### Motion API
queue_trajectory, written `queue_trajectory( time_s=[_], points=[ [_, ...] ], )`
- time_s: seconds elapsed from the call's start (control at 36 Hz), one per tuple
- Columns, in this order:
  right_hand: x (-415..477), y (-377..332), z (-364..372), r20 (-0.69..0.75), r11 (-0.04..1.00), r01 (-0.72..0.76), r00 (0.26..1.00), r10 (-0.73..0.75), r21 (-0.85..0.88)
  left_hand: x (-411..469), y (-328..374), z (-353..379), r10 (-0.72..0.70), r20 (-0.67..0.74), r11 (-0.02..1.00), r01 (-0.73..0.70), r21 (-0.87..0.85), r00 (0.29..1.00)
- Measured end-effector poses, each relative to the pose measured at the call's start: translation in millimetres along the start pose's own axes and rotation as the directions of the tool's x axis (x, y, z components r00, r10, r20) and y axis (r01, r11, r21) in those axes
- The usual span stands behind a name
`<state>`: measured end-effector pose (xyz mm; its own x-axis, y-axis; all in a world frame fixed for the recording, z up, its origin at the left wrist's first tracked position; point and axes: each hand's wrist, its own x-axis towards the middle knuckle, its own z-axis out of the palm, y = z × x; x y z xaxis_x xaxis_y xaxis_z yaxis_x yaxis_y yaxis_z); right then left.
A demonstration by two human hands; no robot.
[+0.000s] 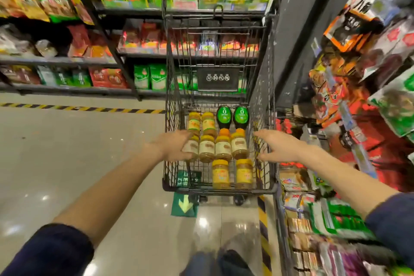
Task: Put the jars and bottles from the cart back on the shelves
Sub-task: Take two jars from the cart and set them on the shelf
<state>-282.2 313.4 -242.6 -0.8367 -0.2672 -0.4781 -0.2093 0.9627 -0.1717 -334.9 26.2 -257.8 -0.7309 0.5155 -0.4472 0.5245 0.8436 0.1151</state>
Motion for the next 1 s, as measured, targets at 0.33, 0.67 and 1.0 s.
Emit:
queue_trajectory(
  time_s=[0.33, 0.67, 1.0],
  points=[
    [79, 24, 78, 0.210, 0.974, -0.119, 0.975, 0.077, 0.192, 100, 11, 90, 0.026, 0.263, 0.997, -0.004, -0.083, 0.964],
    [142, 40, 173, 0.386, 0.863, -0.367, 0.895, 0.225, 0.347, 174, 13, 194, 0.005, 0.527, 0.949, 0.162, -0.271, 0.850],
    [167, 51, 215, 0.371, 0.850, -0.418, 0.881, 0.293, 0.321, 208, 33, 255, -0.142, 0.722, 0.584, 0.646, -0.492, 0.677]
  ],
)
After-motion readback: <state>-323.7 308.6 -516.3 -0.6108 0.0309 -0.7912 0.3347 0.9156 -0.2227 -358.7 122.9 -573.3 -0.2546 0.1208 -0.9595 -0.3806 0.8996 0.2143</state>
